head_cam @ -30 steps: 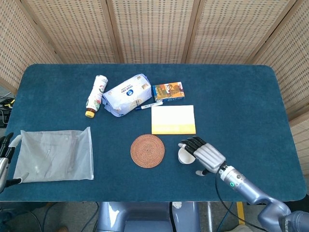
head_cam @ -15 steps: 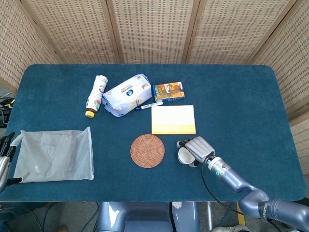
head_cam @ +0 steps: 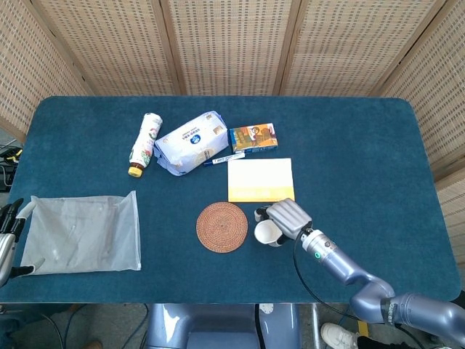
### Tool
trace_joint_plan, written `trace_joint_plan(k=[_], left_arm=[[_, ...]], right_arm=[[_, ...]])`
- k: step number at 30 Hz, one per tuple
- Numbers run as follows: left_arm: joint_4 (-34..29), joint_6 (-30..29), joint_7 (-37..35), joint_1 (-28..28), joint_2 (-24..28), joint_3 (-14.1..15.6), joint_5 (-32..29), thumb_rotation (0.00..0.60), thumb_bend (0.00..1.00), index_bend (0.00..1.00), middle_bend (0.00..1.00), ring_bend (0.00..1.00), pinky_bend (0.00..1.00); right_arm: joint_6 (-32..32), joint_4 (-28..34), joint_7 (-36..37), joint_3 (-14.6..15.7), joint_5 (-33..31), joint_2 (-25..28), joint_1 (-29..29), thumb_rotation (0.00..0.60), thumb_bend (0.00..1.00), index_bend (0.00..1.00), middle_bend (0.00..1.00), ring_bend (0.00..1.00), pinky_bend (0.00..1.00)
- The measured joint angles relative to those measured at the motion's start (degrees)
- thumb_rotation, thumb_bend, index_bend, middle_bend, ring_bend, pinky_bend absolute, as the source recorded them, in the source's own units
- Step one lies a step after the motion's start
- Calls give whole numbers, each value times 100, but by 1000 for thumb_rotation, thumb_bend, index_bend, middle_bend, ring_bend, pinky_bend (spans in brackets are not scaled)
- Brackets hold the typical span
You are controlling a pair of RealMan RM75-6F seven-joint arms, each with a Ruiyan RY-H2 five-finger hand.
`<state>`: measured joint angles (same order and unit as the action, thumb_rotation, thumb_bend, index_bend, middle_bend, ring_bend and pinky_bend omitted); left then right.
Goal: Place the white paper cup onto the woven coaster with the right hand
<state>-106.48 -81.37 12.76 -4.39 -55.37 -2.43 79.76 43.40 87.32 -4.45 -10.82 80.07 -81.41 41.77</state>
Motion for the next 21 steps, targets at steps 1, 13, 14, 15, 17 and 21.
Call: trace_joint_plan(k=[1, 13, 14, 15, 17, 21], left_arm=[[4, 13, -7, -6, 2, -2, -15, 600, 58, 0, 0, 0, 0], [62, 242, -33, -133, 5, -69, -301, 600, 57, 0, 0, 0, 0], [67, 267, -30, -147, 4, -72, -323, 600, 57, 0, 0, 0, 0], [72, 283, -25, -156, 2, -72, -337, 600, 58, 0, 0, 0, 0], [81, 306, -8, -174, -3, -73, -362, 600, 58, 0, 0, 0, 0], [80, 323, -3, -184, -6, -65, -389, 600, 58, 0, 0, 0, 0]], right_arm=[[-31, 16, 17, -61, -60, -19, 64, 600, 108, 394, 496, 489, 597], [-717, -409, -330, -465, -1182, -797, 1004, 600, 109, 398, 497, 490, 597], [-758, -497, -409, -471, -1286, -899, 1081, 600, 109, 399, 497, 490, 597], [-788, -584, -483, -475, -1386, -1000, 1154, 600, 110, 399, 497, 490, 597], [-828, -803, -663, -483, -1617, -1234, 1312, 600, 112, 399, 496, 490, 597], [-815, -1132, -932, -503, -2021, -1562, 1507, 600, 110, 399, 497, 489, 597]])
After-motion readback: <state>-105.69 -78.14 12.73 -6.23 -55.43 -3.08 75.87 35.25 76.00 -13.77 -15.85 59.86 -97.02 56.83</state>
